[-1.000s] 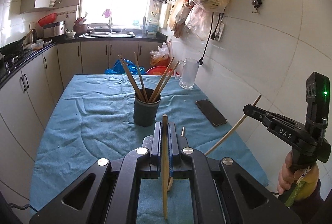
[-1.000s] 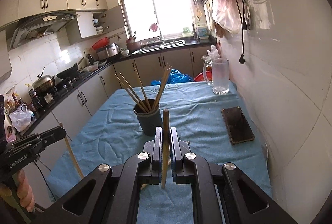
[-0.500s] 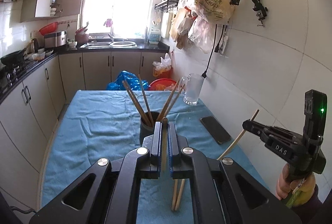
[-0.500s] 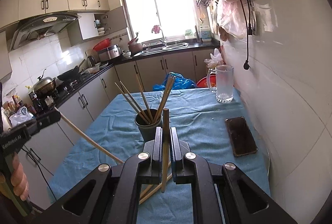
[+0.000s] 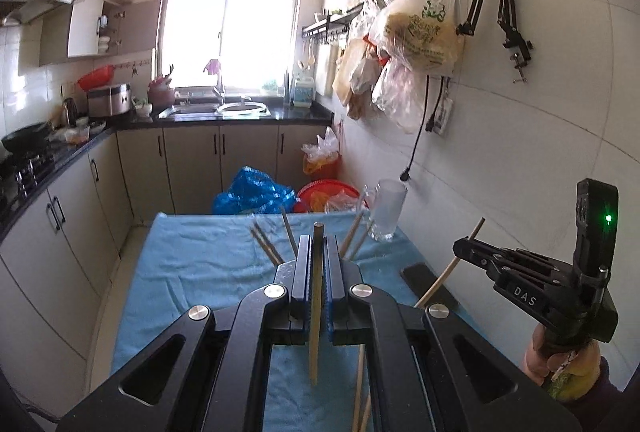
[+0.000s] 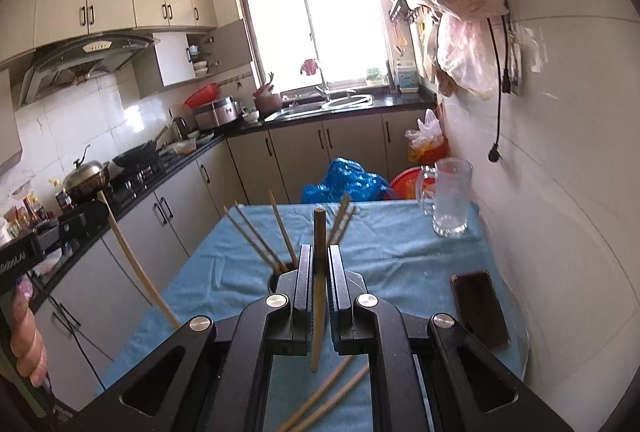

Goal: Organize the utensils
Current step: 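Lift both held chopsticks and carry them over the grey cup, then lower both chopsticks into the grey cup and open both grippers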

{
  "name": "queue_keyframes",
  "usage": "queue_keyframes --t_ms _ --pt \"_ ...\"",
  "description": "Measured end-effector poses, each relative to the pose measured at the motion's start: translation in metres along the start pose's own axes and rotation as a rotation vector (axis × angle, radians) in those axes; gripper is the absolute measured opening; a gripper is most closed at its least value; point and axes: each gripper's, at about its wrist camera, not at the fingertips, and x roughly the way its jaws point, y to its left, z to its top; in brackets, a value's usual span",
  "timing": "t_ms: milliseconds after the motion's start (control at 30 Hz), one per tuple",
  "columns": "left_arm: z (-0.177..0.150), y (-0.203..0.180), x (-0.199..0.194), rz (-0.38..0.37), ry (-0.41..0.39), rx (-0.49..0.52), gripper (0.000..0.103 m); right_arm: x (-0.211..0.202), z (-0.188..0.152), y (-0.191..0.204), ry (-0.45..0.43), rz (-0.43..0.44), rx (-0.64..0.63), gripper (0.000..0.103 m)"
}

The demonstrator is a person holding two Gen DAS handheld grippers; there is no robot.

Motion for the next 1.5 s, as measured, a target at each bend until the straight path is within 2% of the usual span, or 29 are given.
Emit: queue_keyframes --t_ms 267,500,733,1067,1167,1300,1333,1400,1433,1500 --pt "0.037 0.003 0.037 0.018 -0.056 -0.022 0.004 0.030 0.041 0.003 -0.054 0.020 0.050 0.007" --pt "0.043 0.007 0.084 0.030 -0.039 -0.044 0.004 0.062 0.052 -0.003 -0.062 0.019 0.096 0.007" --pt "0.035 0.019 0.121 0.037 0.015 -0.083 0.001 0.093 0.039 -0.015 -0.014 0.007 0.123 0.007" --pt "0.031 0.027 0.107 0.040 -0.013 -0.088 0.001 0.114 0.025 -0.021 0.039 -0.013 0.113 0.007" --pt "0.018 0.032 0.108 0.051 0.003 -0.096 0.001 0.124 0.019 -0.020 0.068 -0.018 0.108 0.007" --pt "-0.008 0.047 0.119 0.037 0.067 -0.123 0.003 0.136 0.012 -0.023 0.106 -0.009 0.117 0.007" --pt "-0.014 0.051 0.122 0.036 0.082 -0.131 0.008 0.138 0.010 -0.025 0.111 -0.005 0.127 0.010" --pt "-0.030 0.060 0.130 0.040 0.117 -0.148 0.012 0.138 0.008 -0.027 0.115 -0.005 0.138 0.028" --pt "-0.037 0.064 0.134 0.041 0.133 -0.154 0.013 0.136 0.008 -0.028 0.108 -0.009 0.141 0.041" --pt "-0.050 0.070 0.141 0.044 0.169 -0.161 0.013 0.130 0.007 -0.031 0.093 -0.017 0.142 0.045"
